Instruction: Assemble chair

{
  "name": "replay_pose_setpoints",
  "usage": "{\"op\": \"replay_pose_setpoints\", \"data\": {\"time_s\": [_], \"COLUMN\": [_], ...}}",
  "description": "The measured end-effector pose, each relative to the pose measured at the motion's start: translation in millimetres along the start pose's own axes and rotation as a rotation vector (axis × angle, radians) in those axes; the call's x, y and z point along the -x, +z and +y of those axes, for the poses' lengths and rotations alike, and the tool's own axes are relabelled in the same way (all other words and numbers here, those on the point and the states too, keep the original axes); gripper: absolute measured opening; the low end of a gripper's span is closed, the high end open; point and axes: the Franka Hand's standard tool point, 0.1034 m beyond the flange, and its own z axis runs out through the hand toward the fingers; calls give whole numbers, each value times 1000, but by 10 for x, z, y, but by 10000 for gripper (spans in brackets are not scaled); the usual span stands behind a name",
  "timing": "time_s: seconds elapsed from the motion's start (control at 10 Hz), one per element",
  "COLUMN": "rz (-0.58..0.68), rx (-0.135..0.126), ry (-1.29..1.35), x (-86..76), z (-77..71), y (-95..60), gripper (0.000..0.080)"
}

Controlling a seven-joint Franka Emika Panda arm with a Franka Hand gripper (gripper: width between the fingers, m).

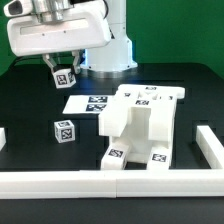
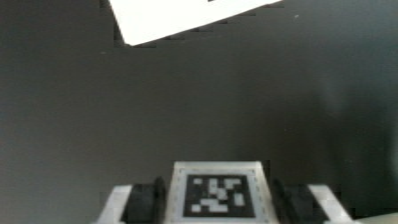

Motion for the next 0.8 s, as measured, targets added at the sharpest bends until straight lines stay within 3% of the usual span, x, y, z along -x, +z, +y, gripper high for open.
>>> {"op": "replay_pose_setpoints", "data": {"time_s": [0.4,0.6,0.8], "rz": [-11,-17,-21], "rx": [6,2,52], "ry": [-12,-79,-199], "x": [15,-181,-408], "z": [48,161,465], "y": [30,-65,54], "gripper": [281,281,281]}}
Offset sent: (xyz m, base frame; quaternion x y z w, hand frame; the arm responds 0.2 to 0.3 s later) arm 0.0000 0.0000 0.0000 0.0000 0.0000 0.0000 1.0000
